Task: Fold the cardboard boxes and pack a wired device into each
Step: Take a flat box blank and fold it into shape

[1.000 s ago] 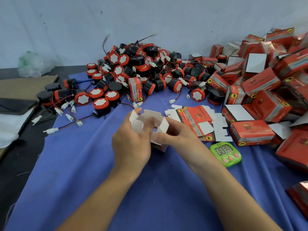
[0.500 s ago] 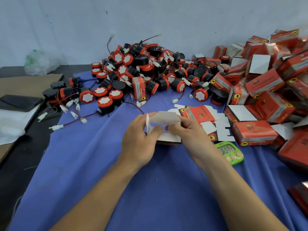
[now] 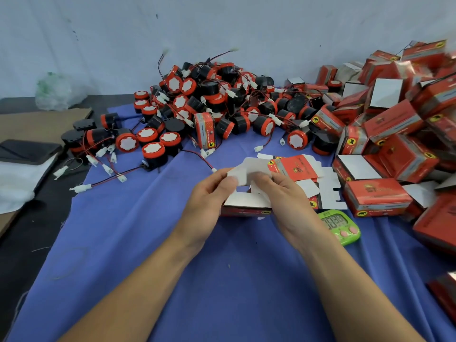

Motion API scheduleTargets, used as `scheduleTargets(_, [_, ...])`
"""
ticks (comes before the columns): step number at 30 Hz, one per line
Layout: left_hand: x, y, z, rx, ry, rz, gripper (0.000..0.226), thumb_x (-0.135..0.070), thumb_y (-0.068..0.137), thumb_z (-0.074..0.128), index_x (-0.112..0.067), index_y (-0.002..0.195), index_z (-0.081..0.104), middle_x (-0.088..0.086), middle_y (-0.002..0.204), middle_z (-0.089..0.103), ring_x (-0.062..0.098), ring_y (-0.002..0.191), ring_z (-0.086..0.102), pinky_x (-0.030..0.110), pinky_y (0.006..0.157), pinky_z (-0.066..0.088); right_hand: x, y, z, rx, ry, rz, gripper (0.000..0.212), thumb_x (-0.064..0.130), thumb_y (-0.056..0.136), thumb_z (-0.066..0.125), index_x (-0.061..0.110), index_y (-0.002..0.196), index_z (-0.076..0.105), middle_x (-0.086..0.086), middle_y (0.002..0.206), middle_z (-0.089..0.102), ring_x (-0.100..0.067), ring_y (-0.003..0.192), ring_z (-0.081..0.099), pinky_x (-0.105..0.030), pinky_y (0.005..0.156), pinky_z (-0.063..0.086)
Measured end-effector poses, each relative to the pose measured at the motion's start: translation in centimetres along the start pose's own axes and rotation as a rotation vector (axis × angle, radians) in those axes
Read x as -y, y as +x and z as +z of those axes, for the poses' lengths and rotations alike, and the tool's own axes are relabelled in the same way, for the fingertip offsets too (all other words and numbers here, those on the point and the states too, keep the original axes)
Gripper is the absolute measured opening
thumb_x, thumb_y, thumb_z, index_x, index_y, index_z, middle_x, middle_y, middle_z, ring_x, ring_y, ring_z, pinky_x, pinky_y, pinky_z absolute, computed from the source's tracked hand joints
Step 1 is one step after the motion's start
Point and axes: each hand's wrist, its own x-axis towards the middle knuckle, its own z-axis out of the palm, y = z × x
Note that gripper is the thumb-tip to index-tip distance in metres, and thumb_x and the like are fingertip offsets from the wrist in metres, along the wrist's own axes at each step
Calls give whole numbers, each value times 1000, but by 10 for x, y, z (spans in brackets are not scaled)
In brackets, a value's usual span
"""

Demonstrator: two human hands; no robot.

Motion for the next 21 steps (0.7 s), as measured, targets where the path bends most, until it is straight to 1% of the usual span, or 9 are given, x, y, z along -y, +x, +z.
scheduleTargets(3, [0, 1, 0, -52, 45, 29, 38, -18, 86, 54, -26, 118, 74, -4, 109, 78, 10, 98, 71, 20, 79, 55, -2, -1, 4, 14, 56, -18, 27, 38, 96, 54, 36, 98, 81, 5, 89, 76, -9, 76, 65, -23, 56, 48])
scheduleTargets(5, [1, 2, 0, -105, 25, 90, 42, -6, 90, 55, -32, 115, 76, -8, 112, 78, 9, 101, 72, 22, 82, 57, 0, 0, 4, 30, 183, 1, 30, 24, 103, 55, 33, 98, 83, 3, 97, 78, -10, 81, 71, -25, 60, 55])
scheduleTargets(8, [-1, 4, 0, -105, -103, 104, 58, 14, 95, 52, -35, 101, 84, -6, 117, 78, 14, 112, 71, 24, 87, 58, 4, 2, -5, 112, 342, 25, 40, 2, 100, 52, 25, 95, 84, -5, 106, 78, -18, 96, 72, -31, 80, 59])
scheduleTargets(11, [-2, 5, 0, -80, -139, 81, 51, 13, 95, 52, -25, 86, 86, -4, 116, 78, 15, 118, 69, 26, 92, 58, 6, 2, -14, 115, 334, 53, 33, -3, 89, 55, 14, 88, 83, -13, 111, 76, -34, 103, 67, -36, 80, 52])
scheduleTargets(13, [-2, 3, -2, -50, -127, 90, 40, 4, 89, 54, -19, 81, 86, -1, 114, 78, 14, 120, 67, 23, 92, 55, 2, 4, -18, 88, 323, 66, 26, 4, 78, 55, 10, 81, 81, -15, 116, 75, -43, 112, 60, -49, 87, 41])
scheduleTargets(15, [-2, 0, -2, -37, -110, 100, 31, -9, 83, 56, -17, 78, 85, 0, 112, 79, 13, 121, 66, 21, 93, 54, 0, 5, -19, 96, 313, 69, 24, 13, 78, 57, 6, 84, 78, -15, 118, 74, -46, 117, 59, -60, 95, 42])
scheduleTargets(16, [-2, -1, -1, -48, -96, 103, 27, -13, 82, 59, -19, 78, 85, -2, 111, 79, 12, 119, 67, 20, 91, 53, 0, 6, -19, 103, 286, 59, 23, 15, 80, 60, 5, 90, 79, -14, 116, 74, -46, 114, 61, -58, 93, 46])
scheduleTargets(18, [-2, -2, 0, -88, -51, 114, 20, -13, 80, 69, -26, 79, 84, -7, 112, 78, 10, 111, 71, 19, 85, 55, 1, 5, -17, 124, 220, -2, 29, 10, 78, 66, 7, 104, 79, -12, 112, 75, -36, 105, 66, -43, 85, 54])
scheduleTargets(21, [1, -2, 1, -153, 67, 123, 40, 2, 82, 75, -37, 89, 83, -13, 106, 79, 8, 102, 74, 23, 82, 57, -2, 2, -9, 82, 145, -74, 47, 2, 71, 65, 18, 114, 77, -4, 108, 77, -23, 95, 71, -32, 76, 57])
